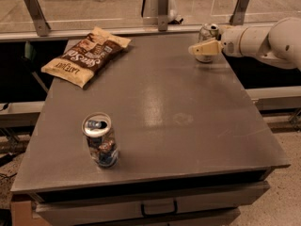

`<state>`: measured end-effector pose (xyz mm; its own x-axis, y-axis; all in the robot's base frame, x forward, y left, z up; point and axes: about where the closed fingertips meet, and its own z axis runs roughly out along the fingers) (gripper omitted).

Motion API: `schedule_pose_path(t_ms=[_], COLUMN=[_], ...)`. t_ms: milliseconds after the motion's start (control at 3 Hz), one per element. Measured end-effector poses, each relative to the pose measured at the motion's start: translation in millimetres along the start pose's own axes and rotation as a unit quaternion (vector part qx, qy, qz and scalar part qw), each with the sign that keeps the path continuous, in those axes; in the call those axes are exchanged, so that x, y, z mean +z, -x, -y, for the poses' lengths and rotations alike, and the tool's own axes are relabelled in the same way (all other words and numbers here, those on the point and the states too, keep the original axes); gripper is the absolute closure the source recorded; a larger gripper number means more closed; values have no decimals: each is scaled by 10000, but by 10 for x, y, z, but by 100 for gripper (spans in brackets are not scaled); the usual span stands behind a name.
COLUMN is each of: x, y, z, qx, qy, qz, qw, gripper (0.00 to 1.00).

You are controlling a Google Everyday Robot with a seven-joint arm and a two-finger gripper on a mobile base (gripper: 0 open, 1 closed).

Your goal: Move 7up can near brown chip bag

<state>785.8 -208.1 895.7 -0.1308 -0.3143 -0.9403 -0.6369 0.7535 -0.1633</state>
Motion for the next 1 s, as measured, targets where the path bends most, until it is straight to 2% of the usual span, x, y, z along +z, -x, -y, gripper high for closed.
schedule_pose_path(t_ms=[333,667,1000], x=[23,-62,-331], y=[-9,100,454], z=[-25,-149,-355], qx=[167,304,221], qy=[85,383,759], qz=[100,403,806], qw=[9998,9980,9936], gripper=[39,63,87])
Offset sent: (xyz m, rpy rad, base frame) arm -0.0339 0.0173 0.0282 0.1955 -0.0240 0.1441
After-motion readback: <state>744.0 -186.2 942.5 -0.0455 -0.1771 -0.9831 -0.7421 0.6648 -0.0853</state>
